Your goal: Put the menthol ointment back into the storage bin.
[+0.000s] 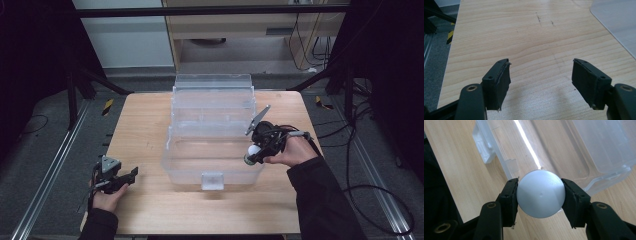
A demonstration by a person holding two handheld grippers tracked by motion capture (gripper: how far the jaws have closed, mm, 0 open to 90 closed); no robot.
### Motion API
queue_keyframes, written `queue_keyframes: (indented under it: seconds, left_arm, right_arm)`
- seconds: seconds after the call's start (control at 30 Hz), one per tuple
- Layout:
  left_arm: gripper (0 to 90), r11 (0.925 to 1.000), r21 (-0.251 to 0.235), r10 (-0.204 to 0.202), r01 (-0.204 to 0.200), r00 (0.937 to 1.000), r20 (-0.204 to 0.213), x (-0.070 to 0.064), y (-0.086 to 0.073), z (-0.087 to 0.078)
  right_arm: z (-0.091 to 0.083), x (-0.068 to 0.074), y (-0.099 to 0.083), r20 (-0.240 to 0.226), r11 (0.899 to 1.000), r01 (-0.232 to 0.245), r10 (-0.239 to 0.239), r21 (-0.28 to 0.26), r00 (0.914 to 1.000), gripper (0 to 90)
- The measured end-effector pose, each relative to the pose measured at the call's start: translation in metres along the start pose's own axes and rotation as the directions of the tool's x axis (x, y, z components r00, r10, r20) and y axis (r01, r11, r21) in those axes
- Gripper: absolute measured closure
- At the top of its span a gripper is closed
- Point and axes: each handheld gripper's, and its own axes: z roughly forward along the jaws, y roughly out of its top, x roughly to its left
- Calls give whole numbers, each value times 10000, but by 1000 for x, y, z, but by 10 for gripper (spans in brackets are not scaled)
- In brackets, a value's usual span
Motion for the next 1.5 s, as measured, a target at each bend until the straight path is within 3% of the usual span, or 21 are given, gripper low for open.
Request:
queue_keyframes:
  seconds: [0.3, 0.8, 1.5]
  left_arm:
    - [304, 10000, -35, -19, 19, 10000, -31, 0, 0, 0]
    - [306, 10000, -35, 2, -2, 10000, -44, 0, 0, 0]
    - [308, 10000, 1, -5, 5, 10000, -42, 0, 0, 0]
  right_arm:
    - [18, -3, 1, 106, 9994, 171, -174, 308, 9998, 502]
    - [44, -12, -9, -1, 9975, -109, 109, 694, 9999, 502]
    - [65, -15, -22, -194, 9963, -164, 181, 846, 9996, 501]
